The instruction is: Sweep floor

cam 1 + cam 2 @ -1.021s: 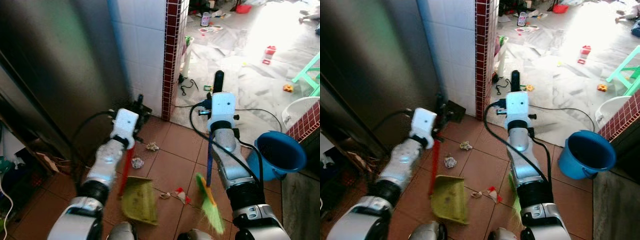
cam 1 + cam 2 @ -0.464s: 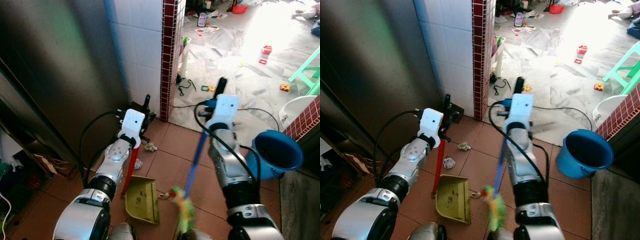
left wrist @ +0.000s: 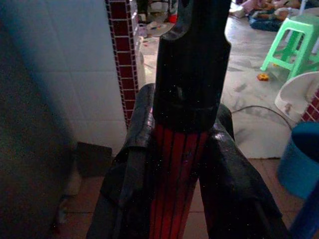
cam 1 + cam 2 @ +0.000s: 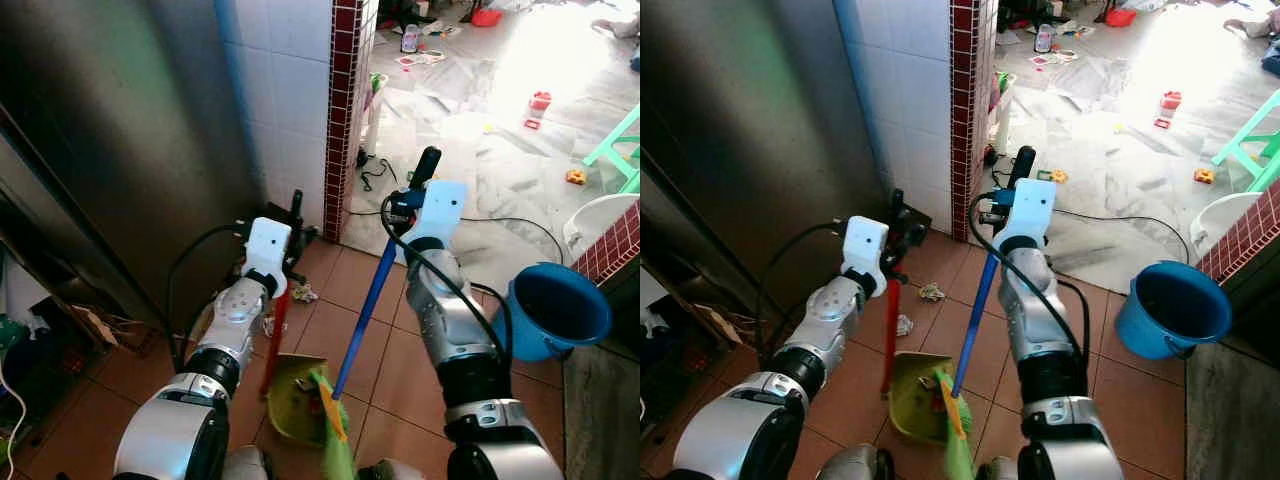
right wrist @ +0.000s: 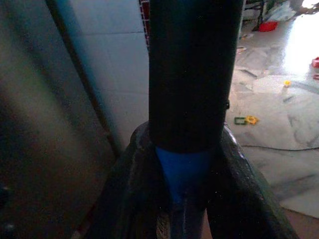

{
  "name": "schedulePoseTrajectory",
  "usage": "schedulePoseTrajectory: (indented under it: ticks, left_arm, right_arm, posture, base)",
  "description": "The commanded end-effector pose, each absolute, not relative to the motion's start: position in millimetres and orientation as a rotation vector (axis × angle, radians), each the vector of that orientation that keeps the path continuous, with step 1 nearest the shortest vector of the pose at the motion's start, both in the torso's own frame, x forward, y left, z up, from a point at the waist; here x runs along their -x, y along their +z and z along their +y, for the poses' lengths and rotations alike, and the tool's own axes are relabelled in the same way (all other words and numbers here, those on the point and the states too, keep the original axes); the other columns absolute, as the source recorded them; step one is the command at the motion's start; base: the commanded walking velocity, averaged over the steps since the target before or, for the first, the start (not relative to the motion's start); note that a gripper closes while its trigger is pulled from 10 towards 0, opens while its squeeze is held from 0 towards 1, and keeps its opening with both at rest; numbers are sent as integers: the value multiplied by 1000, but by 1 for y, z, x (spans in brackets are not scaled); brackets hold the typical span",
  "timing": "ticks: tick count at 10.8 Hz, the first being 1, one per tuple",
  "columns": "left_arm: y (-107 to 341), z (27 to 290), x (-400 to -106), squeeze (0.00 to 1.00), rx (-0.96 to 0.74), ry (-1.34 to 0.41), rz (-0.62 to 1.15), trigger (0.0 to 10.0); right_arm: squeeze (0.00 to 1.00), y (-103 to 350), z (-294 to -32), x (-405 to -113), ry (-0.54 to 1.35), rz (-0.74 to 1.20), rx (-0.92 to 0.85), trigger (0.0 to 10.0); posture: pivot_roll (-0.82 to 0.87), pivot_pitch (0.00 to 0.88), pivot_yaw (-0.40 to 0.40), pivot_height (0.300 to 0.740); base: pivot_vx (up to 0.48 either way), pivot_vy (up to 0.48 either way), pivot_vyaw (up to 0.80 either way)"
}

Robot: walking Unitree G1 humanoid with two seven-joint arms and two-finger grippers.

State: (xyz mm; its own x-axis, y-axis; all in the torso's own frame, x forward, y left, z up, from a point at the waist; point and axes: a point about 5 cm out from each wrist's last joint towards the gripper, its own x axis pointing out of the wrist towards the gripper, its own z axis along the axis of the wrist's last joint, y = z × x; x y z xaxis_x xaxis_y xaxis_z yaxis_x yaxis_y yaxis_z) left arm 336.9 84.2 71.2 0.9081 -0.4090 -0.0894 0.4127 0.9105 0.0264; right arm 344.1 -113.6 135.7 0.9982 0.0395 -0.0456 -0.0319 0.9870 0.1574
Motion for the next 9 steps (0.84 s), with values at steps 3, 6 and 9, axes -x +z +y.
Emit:
schedulePoseTrajectory:
  ticks: [3,6,9]
  left_arm:
    - [66,73,-334,0,46,-471,139,10000]
    - [63,65,-332,0,44,-539,163,10000]
    - [62,65,-331,0,58,-535,171,10000]
  right_arm:
    - [0,200,-84,-356,360,-111,-139,10000]
    - [0,237,-73,-350,612,-275,7,10000]
    - [0,249,-100,-355,484,-406,165,10000]
  posture:
    - [-75,18,25,740]
    - [-72,7,21,740]
    - [-75,9,22,740]
  base:
    - [0,0,0]
    - [0,0,0]
    - [0,0,0]
